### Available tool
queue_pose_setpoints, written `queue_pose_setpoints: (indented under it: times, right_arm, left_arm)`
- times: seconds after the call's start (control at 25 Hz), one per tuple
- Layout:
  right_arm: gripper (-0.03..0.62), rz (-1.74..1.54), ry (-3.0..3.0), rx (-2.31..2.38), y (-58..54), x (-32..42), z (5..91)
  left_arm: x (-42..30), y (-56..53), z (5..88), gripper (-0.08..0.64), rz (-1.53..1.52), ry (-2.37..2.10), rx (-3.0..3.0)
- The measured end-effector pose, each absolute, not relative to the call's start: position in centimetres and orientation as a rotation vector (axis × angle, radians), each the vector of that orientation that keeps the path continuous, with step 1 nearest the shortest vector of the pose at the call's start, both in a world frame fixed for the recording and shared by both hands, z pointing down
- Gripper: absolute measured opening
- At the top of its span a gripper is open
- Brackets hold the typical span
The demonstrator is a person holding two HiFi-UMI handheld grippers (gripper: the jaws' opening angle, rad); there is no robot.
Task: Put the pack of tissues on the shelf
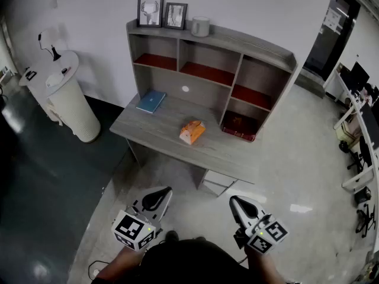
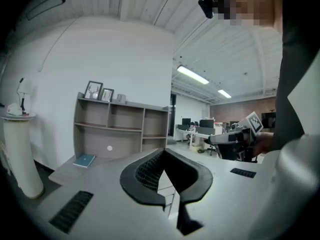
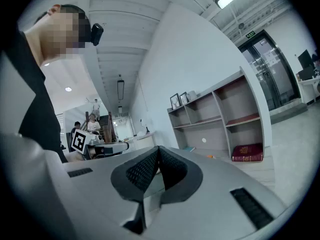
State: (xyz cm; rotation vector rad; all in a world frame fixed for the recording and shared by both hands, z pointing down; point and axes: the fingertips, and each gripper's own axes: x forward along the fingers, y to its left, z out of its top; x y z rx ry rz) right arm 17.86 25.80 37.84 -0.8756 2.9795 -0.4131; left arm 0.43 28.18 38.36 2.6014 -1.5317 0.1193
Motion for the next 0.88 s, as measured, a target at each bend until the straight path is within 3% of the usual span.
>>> queue_pose_setpoints:
  times: [0.88]
  right_arm:
    - [0.02,-0.387,2.976,-0.831,26.4,10.4,37.6]
  left_arm:
    - [-5.3,29.8,39.4,0.014,0.12,-1.484,2.63]
